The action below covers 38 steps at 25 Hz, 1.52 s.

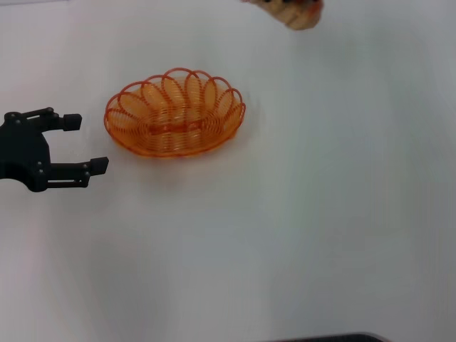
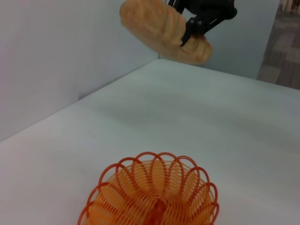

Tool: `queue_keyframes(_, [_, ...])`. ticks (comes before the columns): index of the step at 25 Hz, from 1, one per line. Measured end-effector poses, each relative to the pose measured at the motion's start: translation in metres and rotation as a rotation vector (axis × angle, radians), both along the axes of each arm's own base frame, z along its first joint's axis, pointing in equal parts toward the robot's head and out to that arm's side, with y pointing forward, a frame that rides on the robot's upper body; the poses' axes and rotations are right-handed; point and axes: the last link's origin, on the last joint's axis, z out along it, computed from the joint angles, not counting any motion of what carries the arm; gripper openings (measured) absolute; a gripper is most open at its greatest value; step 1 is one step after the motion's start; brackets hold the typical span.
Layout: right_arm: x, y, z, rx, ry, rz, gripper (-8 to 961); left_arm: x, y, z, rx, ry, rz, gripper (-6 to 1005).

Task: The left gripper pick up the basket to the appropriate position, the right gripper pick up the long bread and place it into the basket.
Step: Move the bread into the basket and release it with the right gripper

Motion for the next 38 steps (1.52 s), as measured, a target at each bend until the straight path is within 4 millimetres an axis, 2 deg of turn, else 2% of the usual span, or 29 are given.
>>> queue_keyframes(13, [-0.049,-0.008,-0.059,-0.113,-0.165,0.161,231,0.008,0.001,0.001,-0.021,-0.016,-0.034,886])
queue_keyframes(18, [-0.06,-0.014,-0.079,-0.142,-0.221,0.198,231,0.008,0.002,0.001,-0.024,-0.011,-0.036,887])
queue_keyframes(27, [-0.061,-0.02,-0.104,-0.201,-0.285,0.208,222,0.008,0.0,0.001,-0.033,-0.012,-0.037,886])
queue_keyframes(38, [-0.057,-0.022,-0.126,-0.237,-0.328,0.213,218,0.008,-0.001,0.0,-0.041,-0.015,-0.036,887])
